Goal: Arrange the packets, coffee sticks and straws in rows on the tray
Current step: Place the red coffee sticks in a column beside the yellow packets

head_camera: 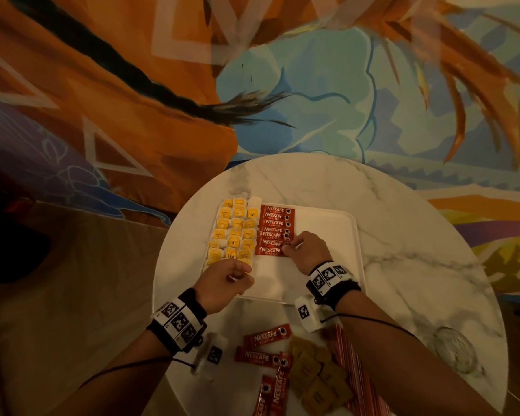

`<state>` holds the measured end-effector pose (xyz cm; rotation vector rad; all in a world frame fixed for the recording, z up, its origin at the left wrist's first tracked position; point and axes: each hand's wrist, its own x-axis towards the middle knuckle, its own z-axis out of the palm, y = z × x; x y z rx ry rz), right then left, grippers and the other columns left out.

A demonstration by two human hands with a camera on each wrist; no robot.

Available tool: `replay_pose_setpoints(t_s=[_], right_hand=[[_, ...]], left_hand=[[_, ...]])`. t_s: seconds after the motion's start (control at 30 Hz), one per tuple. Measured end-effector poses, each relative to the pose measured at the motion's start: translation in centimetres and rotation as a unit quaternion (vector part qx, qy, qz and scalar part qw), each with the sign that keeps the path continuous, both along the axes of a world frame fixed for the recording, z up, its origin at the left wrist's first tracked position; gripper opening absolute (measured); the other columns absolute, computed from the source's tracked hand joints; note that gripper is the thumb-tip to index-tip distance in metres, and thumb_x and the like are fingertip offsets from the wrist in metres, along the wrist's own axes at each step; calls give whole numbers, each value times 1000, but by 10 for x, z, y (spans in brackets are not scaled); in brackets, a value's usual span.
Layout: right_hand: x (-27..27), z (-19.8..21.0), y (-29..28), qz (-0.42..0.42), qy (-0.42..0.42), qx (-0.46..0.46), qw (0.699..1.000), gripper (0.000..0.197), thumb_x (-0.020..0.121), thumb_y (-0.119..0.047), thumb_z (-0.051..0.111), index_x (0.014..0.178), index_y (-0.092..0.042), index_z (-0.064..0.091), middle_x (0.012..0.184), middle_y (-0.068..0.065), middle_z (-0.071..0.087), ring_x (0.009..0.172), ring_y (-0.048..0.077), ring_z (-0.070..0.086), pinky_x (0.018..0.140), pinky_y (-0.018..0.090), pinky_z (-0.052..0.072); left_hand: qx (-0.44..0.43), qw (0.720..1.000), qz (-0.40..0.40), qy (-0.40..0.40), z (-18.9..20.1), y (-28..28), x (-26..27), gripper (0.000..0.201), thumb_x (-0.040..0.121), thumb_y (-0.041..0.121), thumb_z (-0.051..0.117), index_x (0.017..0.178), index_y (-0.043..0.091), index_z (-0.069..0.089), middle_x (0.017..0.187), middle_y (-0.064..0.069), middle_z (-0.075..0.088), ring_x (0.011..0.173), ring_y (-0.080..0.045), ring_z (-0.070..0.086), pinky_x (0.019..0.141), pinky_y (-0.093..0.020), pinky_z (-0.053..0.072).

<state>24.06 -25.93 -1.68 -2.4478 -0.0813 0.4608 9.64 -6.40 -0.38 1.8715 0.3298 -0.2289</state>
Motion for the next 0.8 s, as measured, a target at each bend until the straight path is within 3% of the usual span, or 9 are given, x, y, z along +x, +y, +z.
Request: replay_pose_setpoints(t_s=[0.1, 0.2, 0.33, 0.4, 0.5, 0.57, 0.7, 0.8], right_hand=[[-9, 17, -4, 56, 6, 21, 998, 24, 87, -43, 71, 95, -21, 66, 95, -8, 62, 89, 13, 60, 76, 27, 44], [-32, 39, -11, 169, -1, 54, 984, 17, 87, -39, 72, 94, -23, 70, 94, -9, 67, 87, 8, 62, 77, 24, 46], [-72, 56, -24, 324, 26, 21, 945, 19, 86, -39, 74, 98, -26, 74, 92, -15, 67, 80, -1, 62, 75, 17, 47], [-89, 58, -29, 386, 31, -23, 922, 21, 86, -42, 72, 102, -29, 74, 95, -16, 65, 85, 2, 61, 78, 21, 49], [-110, 59, -35, 452, 47, -82, 887, 24, 86, -42, 71, 107, -31, 73, 106, -10, 65, 96, 10, 60, 85, 28, 48], [-122, 56, -37, 491, 56, -113, 862, 25, 85, -41, 71, 108, -31, 72, 107, -7, 66, 96, 13, 61, 83, 28, 47], [-137, 47, -37, 529, 64, -144, 834, 26, 81, -40, 74, 106, -34, 73, 105, -7, 64, 93, 15, 61, 79, 32, 50], [-144, 44, -35, 546, 41, -170, 820, 24, 81, -37, 74, 104, -31, 73, 104, -5, 59, 91, 19, 60, 75, 34, 51]], left_hand=[[71, 994, -84, 18, -1, -3, -14, 19, 87, 26, 75, 103, 26, 65, 100, 4, 68, 87, -9, 66, 76, -18, 54], [115, 974, -185, 62, -2, -10, -26, 34, 82, 41, 76, 111, 30, 61, 105, 10, 66, 92, -6, 65, 83, -26, 57], [281, 905, -308, 80, -2, -27, -40, 57, 79, 58, 71, 128, 32, 55, 120, 10, 57, 99, -5, 52, 91, -26, 49], [317, 879, -354, 48, -2, -36, -46, 61, 78, 64, 68, 128, 32, 54, 120, 6, 55, 102, -10, 50, 91, -29, 46], [342, 857, -385, 0, 0, -48, -53, 61, 78, 60, 69, 129, 31, 52, 117, 3, 54, 103, -17, 51, 88, -30, 44], [358, 854, -379, 1, -3, -54, -55, 60, 79, 60, 69, 125, 24, 56, 116, 0, 54, 103, -19, 53, 88, -31, 44], [355, 858, -368, 49, -12, -56, -54, 35, 84, 47, 69, 107, 22, 63, 107, -1, 57, 99, -22, 60, 87, -36, 50], [343, 864, -363, 61, -11, -56, -53, 20, 90, 35, 64, 105, 22, 63, 102, -3, 61, 94, -22, 60, 83, -36, 50]])
